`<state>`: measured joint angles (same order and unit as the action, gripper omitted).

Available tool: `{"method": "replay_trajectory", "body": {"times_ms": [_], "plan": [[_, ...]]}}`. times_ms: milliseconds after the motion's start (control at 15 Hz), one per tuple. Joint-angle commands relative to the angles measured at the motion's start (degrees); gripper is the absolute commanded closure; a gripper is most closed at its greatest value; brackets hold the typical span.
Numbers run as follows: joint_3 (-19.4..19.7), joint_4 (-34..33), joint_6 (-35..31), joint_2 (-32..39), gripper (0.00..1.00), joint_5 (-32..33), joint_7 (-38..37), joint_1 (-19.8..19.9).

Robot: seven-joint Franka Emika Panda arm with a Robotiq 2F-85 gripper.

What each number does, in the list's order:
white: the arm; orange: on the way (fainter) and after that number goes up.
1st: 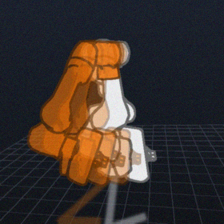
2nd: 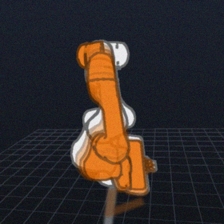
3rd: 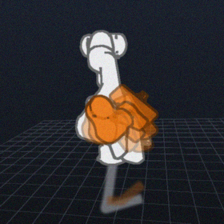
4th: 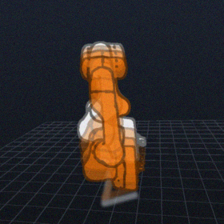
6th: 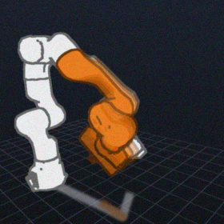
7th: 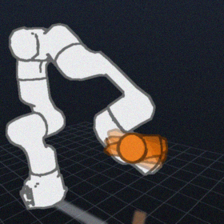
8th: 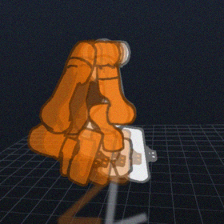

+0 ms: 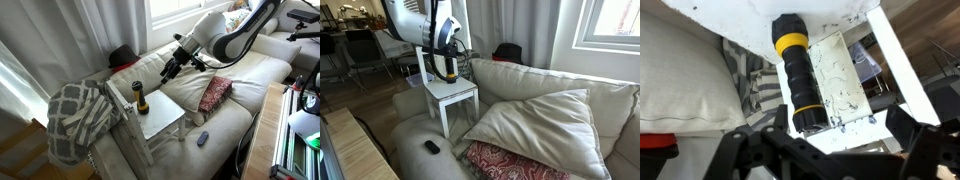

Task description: Turn off the flashlight then set it upright on the seat of the wooden chair

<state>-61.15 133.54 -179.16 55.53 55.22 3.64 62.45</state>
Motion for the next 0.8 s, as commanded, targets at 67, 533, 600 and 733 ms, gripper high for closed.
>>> {"method": "replay_trajectory", "body": {"times_ms": [67,533,600,733], "plan": [[-15.09,7.47,14.96,-3.24,0.0,-6.38,-2.31,14.54],[-25.66,10.75,14.06,-9.39,0.0,-26.66,7.61,22.02],[-25.72,10.74,13.89,-9.83,0.0,-27.82,8.45,21.93],[-25.35,10.68,13.87,-9.81,0.0,-28.57,9.12,21.29]]}}
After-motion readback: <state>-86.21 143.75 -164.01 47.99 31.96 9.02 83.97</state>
